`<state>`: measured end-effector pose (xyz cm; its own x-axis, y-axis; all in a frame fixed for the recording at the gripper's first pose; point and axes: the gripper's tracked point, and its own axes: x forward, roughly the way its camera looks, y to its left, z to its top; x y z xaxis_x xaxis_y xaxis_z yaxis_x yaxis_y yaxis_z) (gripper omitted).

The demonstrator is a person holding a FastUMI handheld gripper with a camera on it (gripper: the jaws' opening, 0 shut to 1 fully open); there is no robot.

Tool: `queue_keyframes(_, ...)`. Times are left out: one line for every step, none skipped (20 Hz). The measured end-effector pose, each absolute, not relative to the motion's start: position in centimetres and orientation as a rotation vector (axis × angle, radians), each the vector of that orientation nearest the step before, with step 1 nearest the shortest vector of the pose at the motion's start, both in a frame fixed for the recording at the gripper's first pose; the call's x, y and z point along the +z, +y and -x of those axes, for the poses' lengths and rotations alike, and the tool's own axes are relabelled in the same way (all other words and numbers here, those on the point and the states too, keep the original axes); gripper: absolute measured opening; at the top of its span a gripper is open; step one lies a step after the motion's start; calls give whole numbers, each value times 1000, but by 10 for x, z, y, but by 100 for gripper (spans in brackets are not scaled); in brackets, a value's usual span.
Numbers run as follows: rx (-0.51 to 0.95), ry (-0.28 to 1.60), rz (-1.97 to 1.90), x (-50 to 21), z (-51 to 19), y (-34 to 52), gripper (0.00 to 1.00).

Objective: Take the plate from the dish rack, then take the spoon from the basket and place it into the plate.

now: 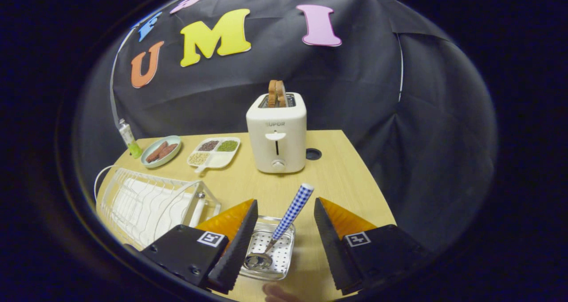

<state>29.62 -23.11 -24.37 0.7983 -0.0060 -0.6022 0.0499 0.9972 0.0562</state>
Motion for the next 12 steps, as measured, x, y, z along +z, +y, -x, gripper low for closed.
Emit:
queue_keyframes(-15,655,-74,-247,-298,-228,81)
queue_keyframes(-6,651,-72,-246,-301,-224,77)
queue_keyframes(-11,646,-61,-247,-305,-225,71)
queue_keyframes(4,654,-48,-250,-306,-222,67)
queue_keyframes(5,650,-46,-249,-307,-220,59)
queue_keyframes(12,644,-39,-249,-312,-218,54)
queue_keyframes(18,657,-34,-251,-313,-217,45)
queue_keyframes(30,650,-35,-253,-314,-215,36)
queue_keyframes(48,648,-43,-250,-315,-212,29)
queue_keyframes(68,643,-46,-248,-314,-208,28)
queue_keyframes(79,641,-40,-246,-314,-205,24)
queue_keyframes(84,642,-26,-246,-314,-203,22)
